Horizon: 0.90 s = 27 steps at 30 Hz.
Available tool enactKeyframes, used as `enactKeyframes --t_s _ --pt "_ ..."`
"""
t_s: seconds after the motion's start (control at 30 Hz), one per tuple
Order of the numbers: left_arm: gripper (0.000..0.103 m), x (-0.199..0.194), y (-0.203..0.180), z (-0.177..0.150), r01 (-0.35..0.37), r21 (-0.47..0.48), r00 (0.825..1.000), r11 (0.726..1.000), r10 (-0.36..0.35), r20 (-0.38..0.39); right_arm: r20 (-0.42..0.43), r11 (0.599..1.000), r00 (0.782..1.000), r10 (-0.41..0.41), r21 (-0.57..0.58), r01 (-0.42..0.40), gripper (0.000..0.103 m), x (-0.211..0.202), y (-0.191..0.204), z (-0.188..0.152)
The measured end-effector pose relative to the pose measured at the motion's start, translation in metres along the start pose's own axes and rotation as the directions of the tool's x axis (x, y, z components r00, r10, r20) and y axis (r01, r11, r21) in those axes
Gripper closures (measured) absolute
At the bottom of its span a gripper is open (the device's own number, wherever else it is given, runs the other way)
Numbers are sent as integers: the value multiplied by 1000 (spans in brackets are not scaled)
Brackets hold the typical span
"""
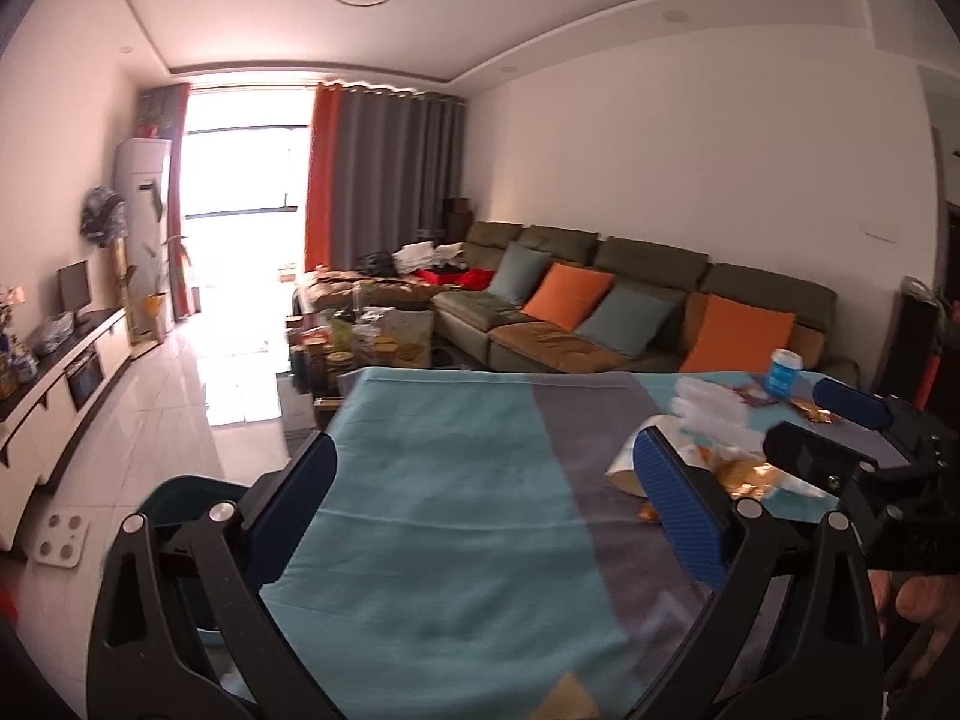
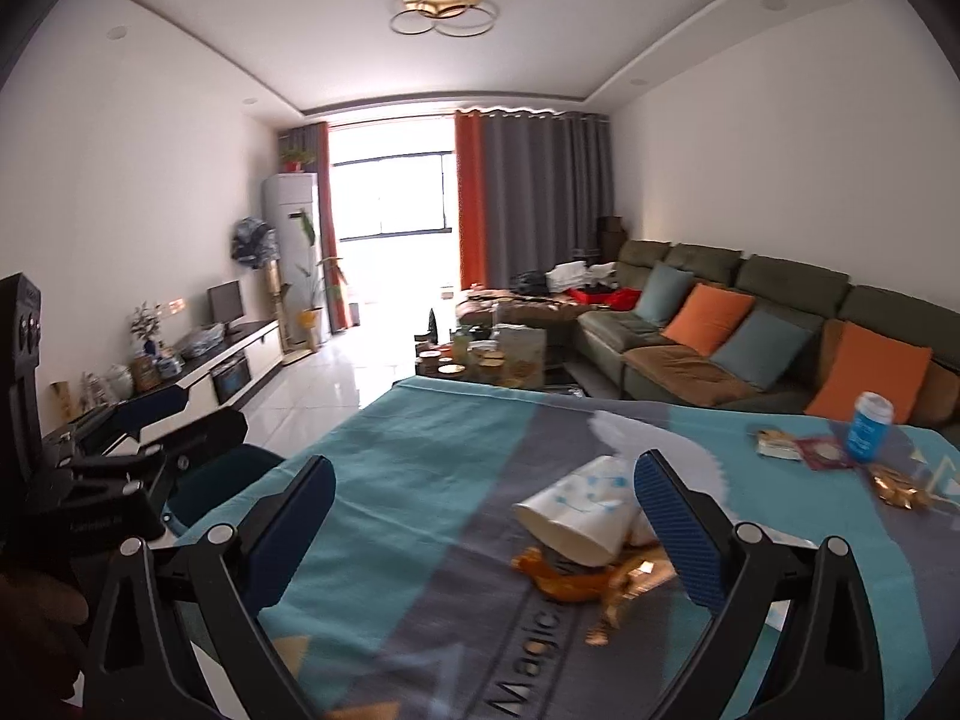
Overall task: Collect trash
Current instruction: 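Return both tools over the table toward the remaining cups and wrappers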
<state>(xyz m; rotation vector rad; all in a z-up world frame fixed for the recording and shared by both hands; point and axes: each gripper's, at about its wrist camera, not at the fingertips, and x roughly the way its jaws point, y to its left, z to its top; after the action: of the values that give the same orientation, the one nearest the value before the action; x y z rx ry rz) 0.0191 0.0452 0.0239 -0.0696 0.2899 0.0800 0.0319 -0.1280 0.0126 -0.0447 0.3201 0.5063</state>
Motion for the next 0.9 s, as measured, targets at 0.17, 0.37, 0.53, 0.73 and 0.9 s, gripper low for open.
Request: enactKeyframes --t_s 0.17,0.37,0.53,0.73,0.9 --pt "5 7 -33 -6 78 47 997 996 -77 -5 13 997 997 -72 12 71 7 -15 -15 -5" --pt "5 12 -61 -13 147 73 989 986 -147 -6 13 989 990 -142 38 142 7 -28 -33 -11" --pt "5 13 -68 -13 139 89 990 986 -140 13 16 978 980 -200 56 199 7 -41 -44 -16" --pt "5 18 -68 -13 145 69 989 987 -146 9 -6 965 968 -253 74 252 7 -51 -60 -22" --pt "5 17 -66 -12 156 68 988 985 -156 0 -23 959 961 -274 68 275 7 -53 -64 -22"
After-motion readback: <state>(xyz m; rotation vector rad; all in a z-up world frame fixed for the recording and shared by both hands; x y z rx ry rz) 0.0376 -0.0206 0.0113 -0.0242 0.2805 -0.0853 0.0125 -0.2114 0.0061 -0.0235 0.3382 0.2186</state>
